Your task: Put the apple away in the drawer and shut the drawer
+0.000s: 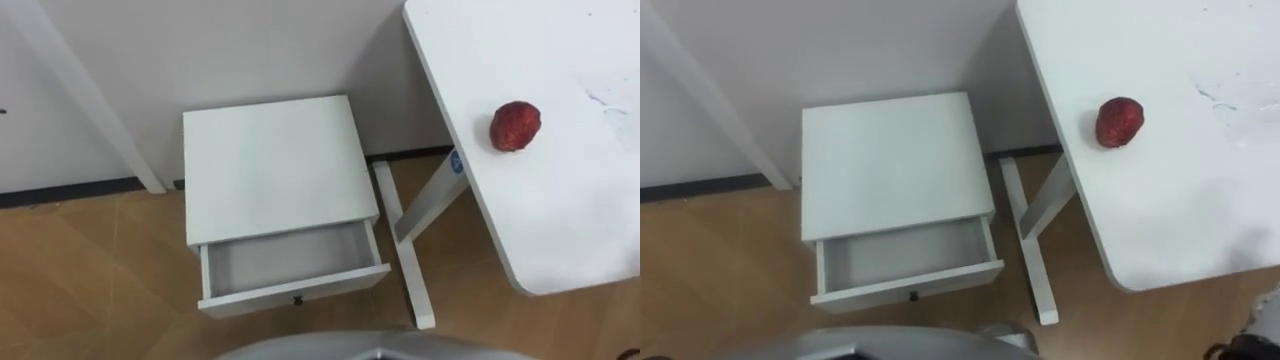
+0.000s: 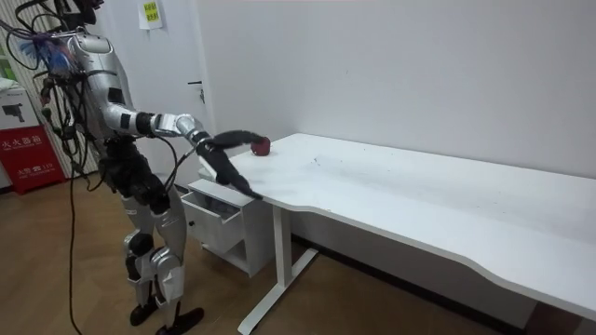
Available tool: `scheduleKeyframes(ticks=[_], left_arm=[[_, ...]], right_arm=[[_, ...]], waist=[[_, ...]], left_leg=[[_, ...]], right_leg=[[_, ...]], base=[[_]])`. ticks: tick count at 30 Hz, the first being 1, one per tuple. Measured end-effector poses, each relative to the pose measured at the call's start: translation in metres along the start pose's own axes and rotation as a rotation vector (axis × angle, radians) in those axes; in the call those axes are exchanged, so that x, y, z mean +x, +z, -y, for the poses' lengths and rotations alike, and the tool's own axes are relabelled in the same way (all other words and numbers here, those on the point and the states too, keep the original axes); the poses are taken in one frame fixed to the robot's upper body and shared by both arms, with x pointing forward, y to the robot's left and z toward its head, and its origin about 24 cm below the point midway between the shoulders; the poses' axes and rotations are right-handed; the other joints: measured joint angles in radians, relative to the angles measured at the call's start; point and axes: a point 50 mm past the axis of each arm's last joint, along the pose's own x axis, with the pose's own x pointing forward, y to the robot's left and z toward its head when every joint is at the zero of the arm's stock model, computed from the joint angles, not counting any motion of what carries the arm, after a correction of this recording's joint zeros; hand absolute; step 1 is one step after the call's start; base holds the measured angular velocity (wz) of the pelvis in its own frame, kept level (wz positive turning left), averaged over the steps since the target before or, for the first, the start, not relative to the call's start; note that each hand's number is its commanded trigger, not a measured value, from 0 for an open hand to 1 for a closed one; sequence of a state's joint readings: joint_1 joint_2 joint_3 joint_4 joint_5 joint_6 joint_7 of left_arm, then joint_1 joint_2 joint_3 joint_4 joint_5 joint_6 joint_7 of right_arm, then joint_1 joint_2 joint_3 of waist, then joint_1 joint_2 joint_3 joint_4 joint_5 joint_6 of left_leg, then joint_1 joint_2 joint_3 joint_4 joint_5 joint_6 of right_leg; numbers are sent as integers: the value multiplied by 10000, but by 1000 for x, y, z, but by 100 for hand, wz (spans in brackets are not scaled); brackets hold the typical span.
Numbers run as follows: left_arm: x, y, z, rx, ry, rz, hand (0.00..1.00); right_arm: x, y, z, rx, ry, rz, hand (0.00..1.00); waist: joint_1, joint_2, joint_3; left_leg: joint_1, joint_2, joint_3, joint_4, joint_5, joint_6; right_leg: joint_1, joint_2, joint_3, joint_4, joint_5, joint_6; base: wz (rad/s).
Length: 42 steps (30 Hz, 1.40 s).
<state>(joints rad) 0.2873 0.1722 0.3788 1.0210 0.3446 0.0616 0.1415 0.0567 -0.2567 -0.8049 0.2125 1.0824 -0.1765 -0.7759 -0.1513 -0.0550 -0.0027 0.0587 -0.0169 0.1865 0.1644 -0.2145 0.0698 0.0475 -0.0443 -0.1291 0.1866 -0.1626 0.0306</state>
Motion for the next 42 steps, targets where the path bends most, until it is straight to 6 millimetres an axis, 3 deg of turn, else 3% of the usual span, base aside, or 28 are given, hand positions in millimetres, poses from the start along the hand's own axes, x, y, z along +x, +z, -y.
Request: scheduleKeyframes(ticks=[3, 5, 10, 17, 23, 27, 33, 42], left_arm=[[0, 6, 6, 363, -204, 250, 0], [-2, 8, 14, 856, -502, 396, 0], [-1, 19, 19, 988, -681, 837, 0], [-3, 17, 22, 1216, -805, 894, 0], [-3, 16, 23, 1330, -826, 909, 0], [-4, 16, 25, 1508, -916, 976, 0], [-4, 15, 24, 1645, -1116, 992, 0], [-5, 12, 26, 1927, -1231, 993, 0]], right_arm=[[-9, 9, -14, -1086, 418, 1530, 0], [-23, 2, -29, -2545, 1378, 2565, 0], [-45, -10, -51, -4344, 3596, 3695, 0], [-66, -32, -73, -6133, 6462, 3728, 0], [-76, -47, -77, -7549, 8406, 3736, 0], [-74, -60, -73, -8529, 9107, 3264, 0], [-79, -77, -69, -10108, 10297, 3026, 0], [-80, -96, -56, -11360, 11064, 2143, 0]], waist=[[192, 39, 22], [241, 114, 32], [529, 165, 7], [899, -72, 64], [1038, -226, 80], [1045, -207, 82], [1045, -63, 6], [1049, -137, 68]], left_leg=[[-140, 16, 8, 28, 12, -20], [-146, 17, 23, 9, 14, -24], [-135, 33, 21, -34, 28, -45], [-130, 45, 14, -10, 32, -48], [-129, 46, 11, -42, 31, -48], [-127, 43, -5, -43, 30, -48], [-112, 41, -6, -28, 30, -49], [53, 31, -87, -7, 29, -50]], right_leg=[[-163, 25, 54, -5, 10, -17], [-193, 31, 66, -6, 10, -16], [-239, 42, 35, -13, 10, -16], [-245, 17, -91, -15, 10, -16], [-201, 15, -106, -25, 10, -16], [-141, 13, -127, -75, 10, -16], [-89, 18, -129, -161, 10, -17], [137, 7, -186, -170, 11, -17]], base=[[-3], [-2], [0], [2], [0], [2], [0], [1]])
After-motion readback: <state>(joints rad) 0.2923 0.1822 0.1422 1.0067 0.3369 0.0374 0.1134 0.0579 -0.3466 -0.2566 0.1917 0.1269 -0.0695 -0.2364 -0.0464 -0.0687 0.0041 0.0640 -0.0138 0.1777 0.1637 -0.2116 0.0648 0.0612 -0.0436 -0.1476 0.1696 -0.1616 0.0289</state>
